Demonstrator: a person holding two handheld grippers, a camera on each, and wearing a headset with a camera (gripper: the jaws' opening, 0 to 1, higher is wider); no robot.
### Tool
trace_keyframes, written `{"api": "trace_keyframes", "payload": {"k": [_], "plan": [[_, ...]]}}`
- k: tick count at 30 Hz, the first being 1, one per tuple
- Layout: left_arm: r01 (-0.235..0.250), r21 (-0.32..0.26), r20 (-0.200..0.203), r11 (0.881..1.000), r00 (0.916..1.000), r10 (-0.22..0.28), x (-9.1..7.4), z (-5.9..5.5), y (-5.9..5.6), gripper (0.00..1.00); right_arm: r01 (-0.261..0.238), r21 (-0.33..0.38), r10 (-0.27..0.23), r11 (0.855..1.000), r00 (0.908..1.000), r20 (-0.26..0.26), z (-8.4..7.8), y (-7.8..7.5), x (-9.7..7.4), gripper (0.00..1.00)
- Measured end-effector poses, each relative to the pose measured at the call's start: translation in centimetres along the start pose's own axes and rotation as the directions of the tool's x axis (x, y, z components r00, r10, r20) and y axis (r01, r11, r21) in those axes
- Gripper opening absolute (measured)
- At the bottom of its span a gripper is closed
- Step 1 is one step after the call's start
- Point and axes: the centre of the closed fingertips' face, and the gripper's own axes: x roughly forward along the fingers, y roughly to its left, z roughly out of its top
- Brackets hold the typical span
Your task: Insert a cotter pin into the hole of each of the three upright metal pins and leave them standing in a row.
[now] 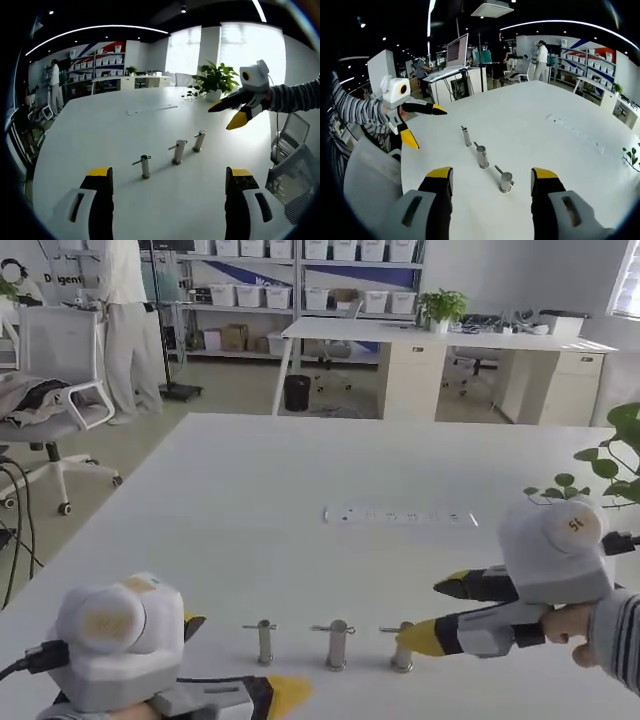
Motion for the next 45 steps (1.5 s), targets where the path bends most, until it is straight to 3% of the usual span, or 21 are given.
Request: {"api": "trace_keyframes", "payload": {"k": [3, 10, 21, 25, 29, 32, 38, 45], "plan": [[-0.005, 0.002, -0.007, 1.0, 1.0, 0.005, -0.3, -0.1, -0.1, 0.93, 0.025, 0.043, -0.026, 0.999, 0.9993, 0.025, -0.4, 0.2, -0.2, 0.62], [-0.004, 0.004, -0.002, 1.0, 1.0, 0.004, -0.8, -0.2, -0.4, 0.95, 0.065, 0.096, -0.067, 0.993, 0.9977, 0.015, -2.1, 1.3, -0.4, 0.7], [-0.02, -0.001, -0.009, 1.0, 0.9998, 0.02, -1.7, -0.8, -1.0, 0.97, 0.14, 0.115, -0.143, 0.983, 0.9896, 0.017, -3.2, 2.3, -1.1, 0.78], [-0.047, -0.023, 0.001, 0.999, 0.9989, 0.047, -1.7, -0.7, -0.8, 0.96, 0.156, 0.115, -0.161, 0.981, 0.9863, 0.036, -3.2, 2.6, -1.5, 0.81], [-0.047, -0.043, 0.02, 0.998, 0.9986, 0.048, -1.8, -0.5, -1.4, 0.95, 0.173, 0.123, -0.179, 0.977, 0.983, 0.042, -3.3, 2.5, -1.6, 0.84], [-0.058, -0.029, 0.004, 0.998, 0.9983, 0.058, -1.9, -0.8, -1.6, 0.95, 0.175, 0.137, -0.185, 0.975, 0.9803, 0.068, -3.3, 2.7, -1.6, 0.86], [-0.067, -0.019, -0.002, 0.998, 0.9978, 0.067, -2.2, -0.8, -1.6, 0.94, 0.183, 0.144, -0.191, 0.973, 0.9806, 0.044, -4.6, 3.2, -1.4, 0.88], [-0.076, -0.022, -0.003, 0.997, 0.9971, 0.076, -2.5, -0.9, -1.6, 0.93, 0.227, 0.155, -0.236, 0.961, 0.971, 0.039, -5.1, 3.0, -1.7, 0.88]]}}
